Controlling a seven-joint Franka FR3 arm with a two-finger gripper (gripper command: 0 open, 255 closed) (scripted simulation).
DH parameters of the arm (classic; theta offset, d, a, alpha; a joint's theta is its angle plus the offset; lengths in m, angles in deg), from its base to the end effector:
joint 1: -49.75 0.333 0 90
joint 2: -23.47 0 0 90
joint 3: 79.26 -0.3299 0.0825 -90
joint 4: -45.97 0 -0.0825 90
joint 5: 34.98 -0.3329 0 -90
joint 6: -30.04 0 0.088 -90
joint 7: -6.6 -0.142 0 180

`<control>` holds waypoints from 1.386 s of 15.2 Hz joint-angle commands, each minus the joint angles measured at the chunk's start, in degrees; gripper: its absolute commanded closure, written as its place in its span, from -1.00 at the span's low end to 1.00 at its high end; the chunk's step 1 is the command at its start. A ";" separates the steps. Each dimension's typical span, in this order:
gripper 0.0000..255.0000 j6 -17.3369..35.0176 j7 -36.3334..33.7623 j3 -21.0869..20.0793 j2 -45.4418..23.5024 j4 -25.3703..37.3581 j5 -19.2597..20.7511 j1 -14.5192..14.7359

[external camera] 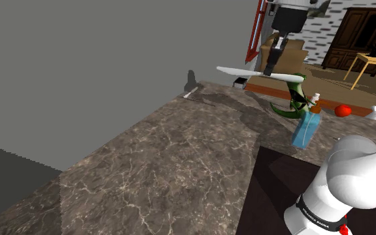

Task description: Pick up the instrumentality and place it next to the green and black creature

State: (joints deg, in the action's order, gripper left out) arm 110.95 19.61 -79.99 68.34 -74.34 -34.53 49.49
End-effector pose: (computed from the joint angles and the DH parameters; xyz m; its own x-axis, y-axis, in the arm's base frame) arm 0.2283 0.0027 0.6556 0.9693 0.2291 0.0891 0.2265 -0.9733 0.0376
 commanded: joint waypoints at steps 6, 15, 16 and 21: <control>1.00 -3.10 9.00 8.34 5.54 -2.04 5.79 -1.72; 1.00 -6.01 20.81 19.42 8.68 -0.46 14.40 -3.54; 1.00 -6.24 22.17 20.69 8.74 0.01 15.38 -3.67; 1.00 -7.14 28.99 27.19 8.30 3.26 20.13 -3.87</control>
State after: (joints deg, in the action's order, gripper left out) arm 103.81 46.99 -54.32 76.37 -71.26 -15.60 45.75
